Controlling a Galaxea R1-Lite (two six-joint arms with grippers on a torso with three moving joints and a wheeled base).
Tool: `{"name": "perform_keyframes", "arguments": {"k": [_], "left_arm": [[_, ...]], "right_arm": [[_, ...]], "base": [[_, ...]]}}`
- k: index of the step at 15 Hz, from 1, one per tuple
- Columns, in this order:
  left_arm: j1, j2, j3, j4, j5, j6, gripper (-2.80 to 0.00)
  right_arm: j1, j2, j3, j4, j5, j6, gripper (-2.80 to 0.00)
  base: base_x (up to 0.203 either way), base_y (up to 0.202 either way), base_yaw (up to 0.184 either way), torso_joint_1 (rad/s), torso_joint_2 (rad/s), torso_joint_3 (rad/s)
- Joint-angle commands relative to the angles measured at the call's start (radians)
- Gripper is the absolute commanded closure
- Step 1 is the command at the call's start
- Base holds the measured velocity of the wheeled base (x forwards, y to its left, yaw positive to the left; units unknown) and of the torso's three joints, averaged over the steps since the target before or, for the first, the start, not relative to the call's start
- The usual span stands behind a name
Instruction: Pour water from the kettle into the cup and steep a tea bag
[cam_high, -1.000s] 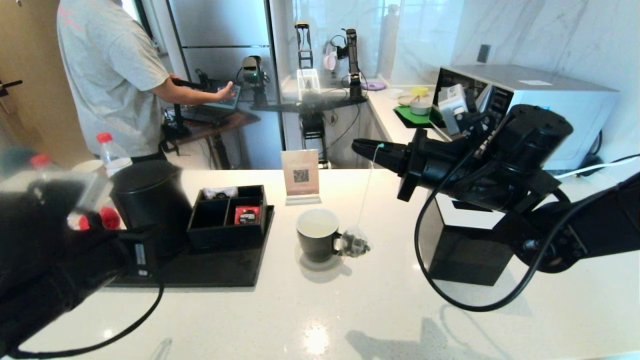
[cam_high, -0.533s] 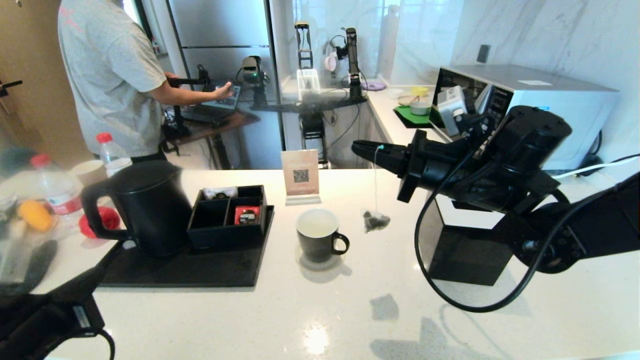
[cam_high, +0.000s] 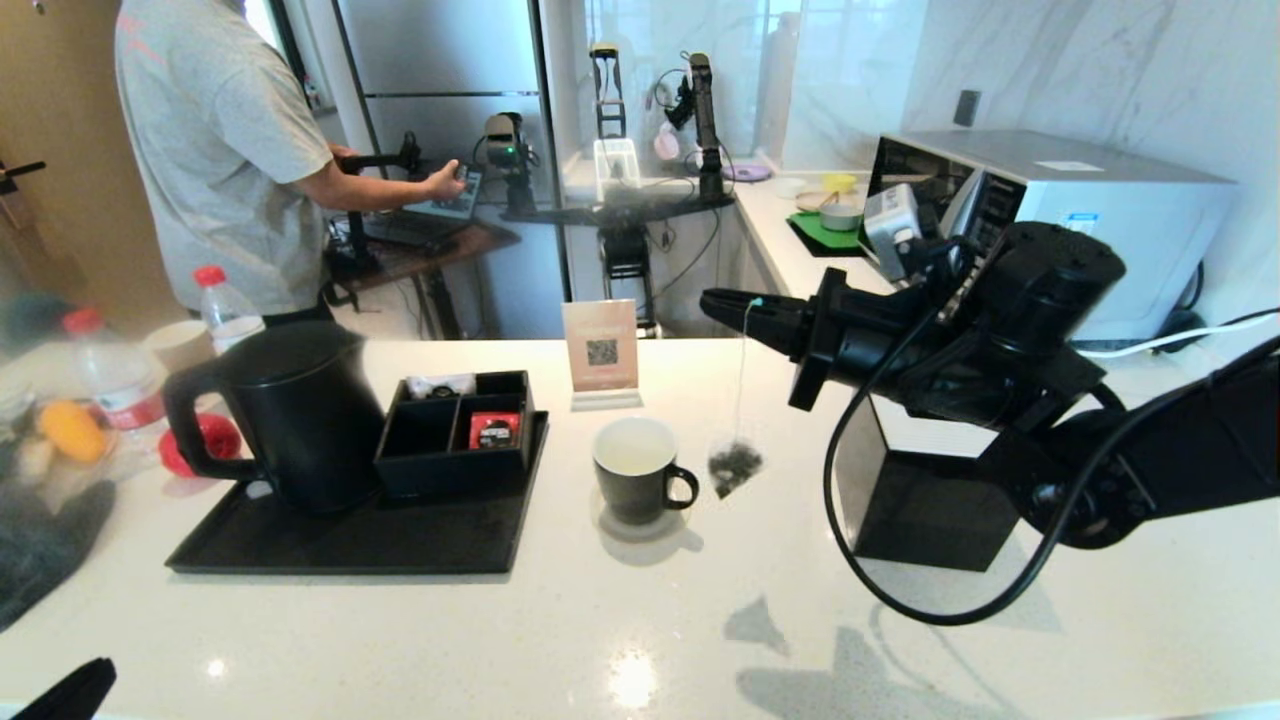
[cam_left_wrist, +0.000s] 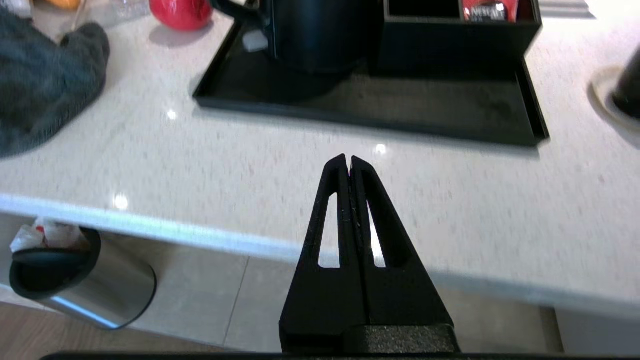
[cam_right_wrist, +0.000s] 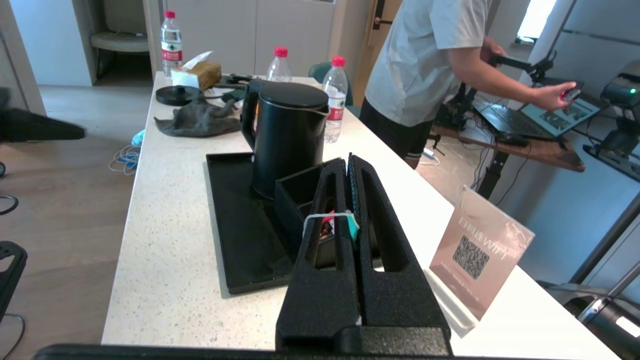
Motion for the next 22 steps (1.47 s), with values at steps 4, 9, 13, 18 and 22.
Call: {"name": "perform_keyframes", "arguments": {"k": [4,9,13,18,22], "left_arm": [[0.001,-0.318,0.001,0.240,-0.056,0.088,0.00],[-0.028,-0.379,0.001,0.348,-0.106,0.073,0.00],[-0.047,-0.567,0.001,0.350,-0.107,0.078,0.00],[-0.048,-0.574,0.001,0.350,-0.107,0.081,0.00],[-0.048,-0.574,0.001,0.350,-0.107,0.078,0.00]], "right_arm": [[0.000,0.003,0.007,-0.011,0.004,-0.003,0.00],[0.000,0.000,0.030,-0.037,0.007,-0.001,0.00],[0.000,0.009,0.038,-0.060,0.011,0.000,0.00],[-0.001,0.031,0.022,-0.078,0.006,0.002,0.00],[0.000,0.031,-0.011,-0.079,0.010,0.027,0.00]], "base": [[0.000,0.000,0.000,0.000,0.00,0.000],[0.000,0.000,0.000,0.000,0.00,0.000],[0.000,0.000,0.000,0.000,0.00,0.000],[0.000,0.000,0.000,0.000,0.00,0.000],[0.000,0.000,0.000,0.000,0.00,0.000]]}}
